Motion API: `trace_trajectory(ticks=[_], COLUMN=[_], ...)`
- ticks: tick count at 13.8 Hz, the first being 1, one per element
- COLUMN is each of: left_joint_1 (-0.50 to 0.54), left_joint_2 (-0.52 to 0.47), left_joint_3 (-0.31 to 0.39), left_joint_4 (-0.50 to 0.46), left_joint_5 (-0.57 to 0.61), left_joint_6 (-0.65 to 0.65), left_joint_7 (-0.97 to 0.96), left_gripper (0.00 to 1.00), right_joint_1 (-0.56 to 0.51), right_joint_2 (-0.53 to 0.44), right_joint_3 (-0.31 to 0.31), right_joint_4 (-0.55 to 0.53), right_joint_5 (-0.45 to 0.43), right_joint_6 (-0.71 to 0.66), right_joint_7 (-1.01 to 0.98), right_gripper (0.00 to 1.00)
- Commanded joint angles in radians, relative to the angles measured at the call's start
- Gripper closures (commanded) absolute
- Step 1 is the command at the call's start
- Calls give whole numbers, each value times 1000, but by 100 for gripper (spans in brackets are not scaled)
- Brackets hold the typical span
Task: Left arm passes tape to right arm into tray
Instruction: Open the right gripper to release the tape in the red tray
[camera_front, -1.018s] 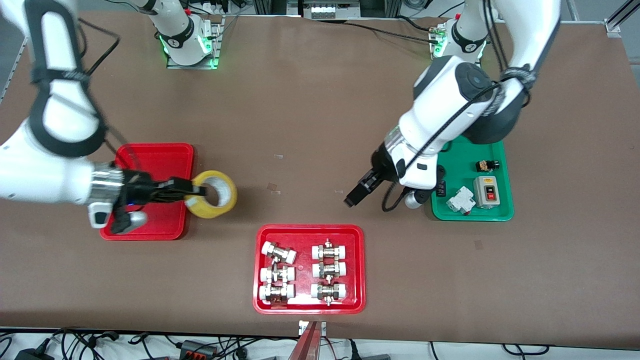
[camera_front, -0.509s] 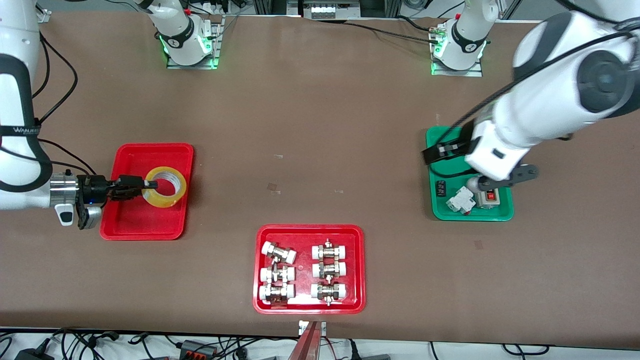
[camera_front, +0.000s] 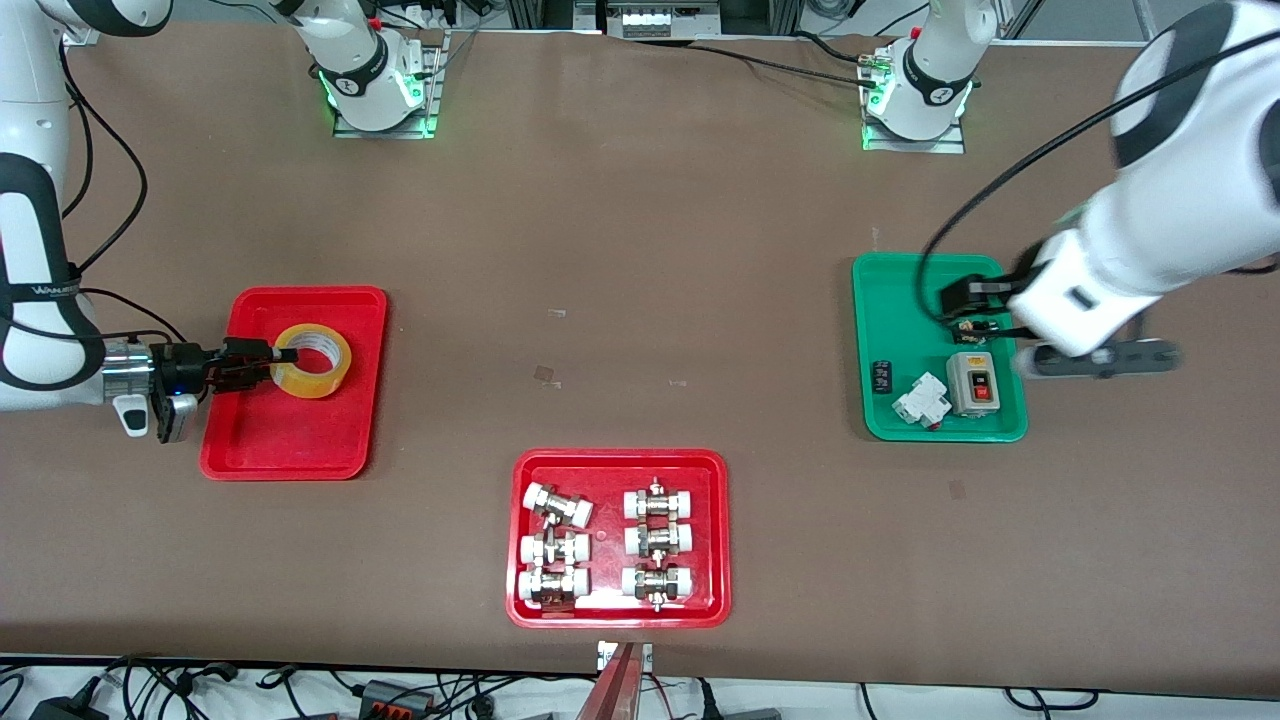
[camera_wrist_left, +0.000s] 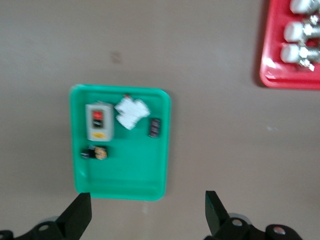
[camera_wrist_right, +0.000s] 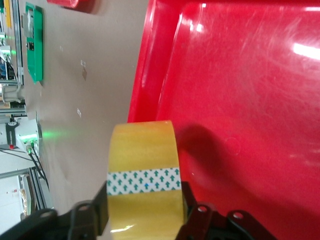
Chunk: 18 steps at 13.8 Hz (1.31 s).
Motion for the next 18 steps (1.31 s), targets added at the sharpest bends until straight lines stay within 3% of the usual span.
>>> trace_trajectory(ticks=[1, 2, 5, 7, 10, 16, 18], left_joint_1=[-129, -178, -182, -176, -179, -165, -140], left_joint_2=[-235, -301, -425, -426, -372, -357, -355], left_joint_3=[188, 211, 254, 251, 240, 254, 254], left_joint_4=[-256, -340, -543, -542, -455, -439, -437], left_joint_5=[8, 7, -53, -64, -62, -64, -64], left_joint_6=[55, 56, 177, 191, 184, 176, 176], left_joint_7=[67, 69, 78, 83, 86, 90, 142], left_gripper=[0, 0, 0, 0, 0, 0, 0], right_joint_1=[19, 38, 96, 150, 209, 331, 346], right_joint_2=[-12, -18, -50, -96, -197, -487, -582], right_joint_3=[18, 18, 18, 14, 14, 15, 18], right_joint_4=[3, 3, 3, 3, 3, -19, -31], right_joint_5=[-93, -137, -257, -376, -557, -638, -636], right_joint_6=[57, 82, 159, 203, 199, -23, -68], right_joint_7=[-21, -21, -18, 12, 190, 713, 807], right_gripper=[0, 0, 0, 0, 0, 0, 0])
